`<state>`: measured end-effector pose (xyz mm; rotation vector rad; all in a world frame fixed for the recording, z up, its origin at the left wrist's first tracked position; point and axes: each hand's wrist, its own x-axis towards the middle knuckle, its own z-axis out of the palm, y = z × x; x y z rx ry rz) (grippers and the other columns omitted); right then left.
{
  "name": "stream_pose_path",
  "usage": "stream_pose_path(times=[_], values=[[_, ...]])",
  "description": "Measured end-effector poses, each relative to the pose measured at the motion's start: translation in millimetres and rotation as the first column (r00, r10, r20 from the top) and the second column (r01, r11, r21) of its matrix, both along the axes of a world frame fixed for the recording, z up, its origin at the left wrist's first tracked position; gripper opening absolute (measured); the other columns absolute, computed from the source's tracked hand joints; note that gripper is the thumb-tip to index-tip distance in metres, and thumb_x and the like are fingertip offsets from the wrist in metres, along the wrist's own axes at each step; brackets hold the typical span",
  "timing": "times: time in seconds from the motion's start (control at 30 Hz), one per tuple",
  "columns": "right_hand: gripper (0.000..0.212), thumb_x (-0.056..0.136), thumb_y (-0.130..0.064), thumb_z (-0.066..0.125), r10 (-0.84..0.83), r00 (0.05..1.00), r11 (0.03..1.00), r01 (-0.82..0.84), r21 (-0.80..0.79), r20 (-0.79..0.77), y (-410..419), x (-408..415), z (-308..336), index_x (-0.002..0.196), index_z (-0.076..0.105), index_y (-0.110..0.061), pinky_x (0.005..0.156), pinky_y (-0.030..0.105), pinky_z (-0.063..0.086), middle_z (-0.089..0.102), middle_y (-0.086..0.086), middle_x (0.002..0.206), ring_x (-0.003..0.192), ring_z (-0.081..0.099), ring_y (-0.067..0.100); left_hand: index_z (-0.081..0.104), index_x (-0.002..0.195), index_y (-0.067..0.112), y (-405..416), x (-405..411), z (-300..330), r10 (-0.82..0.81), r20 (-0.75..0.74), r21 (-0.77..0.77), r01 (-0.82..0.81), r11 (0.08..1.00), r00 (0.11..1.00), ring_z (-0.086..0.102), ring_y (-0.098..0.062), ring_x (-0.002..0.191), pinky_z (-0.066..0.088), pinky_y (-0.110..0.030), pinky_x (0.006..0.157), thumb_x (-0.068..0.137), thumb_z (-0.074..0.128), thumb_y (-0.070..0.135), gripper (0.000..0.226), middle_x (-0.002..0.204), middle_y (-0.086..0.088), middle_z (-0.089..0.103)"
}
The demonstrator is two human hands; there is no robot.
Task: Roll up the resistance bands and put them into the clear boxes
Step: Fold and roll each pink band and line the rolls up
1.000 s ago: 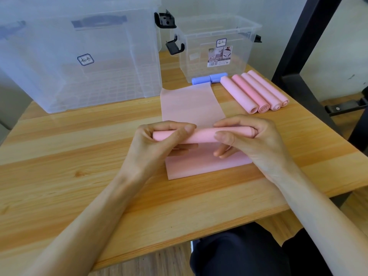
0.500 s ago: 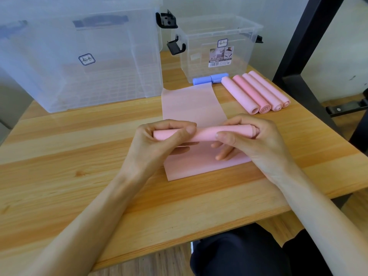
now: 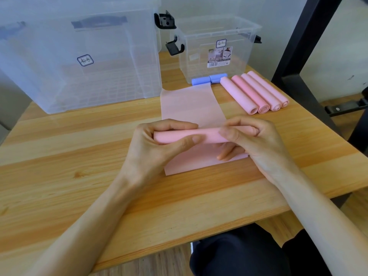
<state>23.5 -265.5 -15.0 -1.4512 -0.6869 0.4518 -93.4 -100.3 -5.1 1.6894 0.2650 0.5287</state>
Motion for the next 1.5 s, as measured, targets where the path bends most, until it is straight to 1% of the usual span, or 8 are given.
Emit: stream_pose_path(times=[0.1, 0.3, 0.57, 0.7, 0.9, 1.03, 1.3, 1.5], values=[[0.029, 0.074, -0.018, 0.075, 0.013, 0.999, 1.000, -0.014, 0.017, 0.038, 0.0, 0.2, 0.4, 0.101, 0.069, -0.009, 0.055, 0.033, 0.060, 0.074, 0.010, 0.075, 0.059, 0.072, 0.027, 0.076, 0.091, 0.015, 0.3, 1.7, -0.2, 0.006, -0.017, -0.067, -0.008, 0.998, 1.000, 0.075, -0.016, 0.078, 0.059, -0.022, 0.070, 0.072, 0.077, 0.020, 0.020, 0.082, -0.001, 0.077], [0.022, 0.073, -0.036, 0.072, -0.036, 0.999, 0.999, 0.036, -0.004, 0.021, 1.1, -0.9, -0.8, 0.079, 0.071, -0.015, 0.048, 0.030, 0.056, 0.072, 0.014, 0.068, 0.049, 0.068, 0.027, 0.078, 0.087, 0.019, -0.7, 2.4, -1.3, 0.019, -0.007, -0.089, -0.019, 0.996, 1.000, 0.073, -0.012, 0.087, 0.059, -0.023, 0.073, 0.077, 0.071, 0.027, 0.015, 0.090, 0.003, 0.078], [0.025, 0.073, -0.013, 0.075, 0.001, 0.997, 0.999, -0.003, 0.034, 0.073, 1.5, -0.7, -0.7, 0.097, 0.071, -0.009, 0.056, 0.029, 0.060, 0.074, 0.007, 0.075, 0.062, 0.073, 0.025, 0.078, 0.085, 0.018, 0.9, 4.3, -1.8, 0.051, -0.028, -0.118, -0.054, 0.992, 0.998, 0.072, -0.009, 0.085, 0.057, -0.020, 0.070, 0.078, 0.070, 0.026, 0.013, 0.087, 0.003, 0.077], [0.018, 0.076, -0.025, 0.072, -0.056, 0.997, 0.996, 0.053, 0.066, 0.044, 1.6, -2.0, 0.1, 0.088, 0.075, -0.012, 0.049, 0.030, 0.057, 0.072, 0.013, 0.069, 0.052, 0.070, 0.027, 0.079, 0.087, 0.020, 0.7, 3.3, -1.6, -0.008, -0.055, -0.154, 0.000, 0.988, 0.998, 0.073, -0.015, 0.088, 0.059, -0.025, 0.075, 0.072, 0.074, 0.028, 0.018, 0.093, 0.000, 0.078], [0.036, 0.079, -0.038, 0.066, -0.069, 0.997, 0.998, 0.069, -0.002, -0.026, 3.1, -0.7, -1.1, 0.090, 0.071, -0.004, 0.043, 0.029, 0.053, 0.070, 0.017, 0.064, 0.046, 0.066, 0.029, 0.079, 0.086, 0.025, 0.5, 1.3, -2.8, 0.009, -0.020, -0.041, -0.009, 0.999, 1.000, 0.072, -0.011, 0.086, 0.059, -0.025, 0.080, 0.070, 0.078, 0.026, 0.017, 0.089, 0.004, 0.078], [0.032, 0.082, -0.038, 0.065, -0.067, 0.996, 0.998, 0.066, -0.017, -0.065, 1.8, 1.0, -2.4, 0.092, 0.072, -0.008, 0.042, 0.030, 0.052, 0.069, 0.020, 0.063, 0.044, 0.064, 0.028, 0.077, 0.087, 0.026, -0.8, 1.0, -2.0, 0.021, -0.009, 0.136, -0.019, 0.991, 1.000, 0.070, 0.001, 0.088, 0.049, -0.010, 0.076, 0.067, 0.080, 0.028, 0.020, 0.089, 0.017, 0.076], [0.024, 0.073, -0.012, 0.076, 0.011, 0.999, 0.999, -0.013, 0.034, 0.050, 1.7, 1.7, -2.1, 0.096, 0.072, -0.005, 0.055, 0.029, 0.059, 0.075, 0.011, 0.087, 0.067, 0.074, 0.029, 0.078, 0.082, 0.019, 0.8, 4.0, -1.0, 0.044, -0.028, -0.090, -0.047, 0.995, 0.999, 0.071, -0.006, 0.080, 0.055, -0.015, 0.068, 0.073, 0.075, 0.023, 0.010, 0.087, 0.006, 0.077], [0.025, 0.075, -0.035, 0.071, -0.061, 0.998, 0.997, 0.061, 0.047, -0.002, 1.7, 1.6, -3.2, 0.082, 0.073, -0.011, 0.047, 0.032, 0.056, 0.071, 0.017, 0.066, 0.049, 0.067, 0.030, 0.077, 0.085, 0.029, -0.5, 1.4, -1.1, -0.006, -0.034, -0.021, 0.006, 1.000, 0.999, 0.070, -0.003, 0.082, 0.057, -0.020, 0.079, 0.063, 0.080, 0.026, 0.022, 0.090, 0.011, 0.077]])
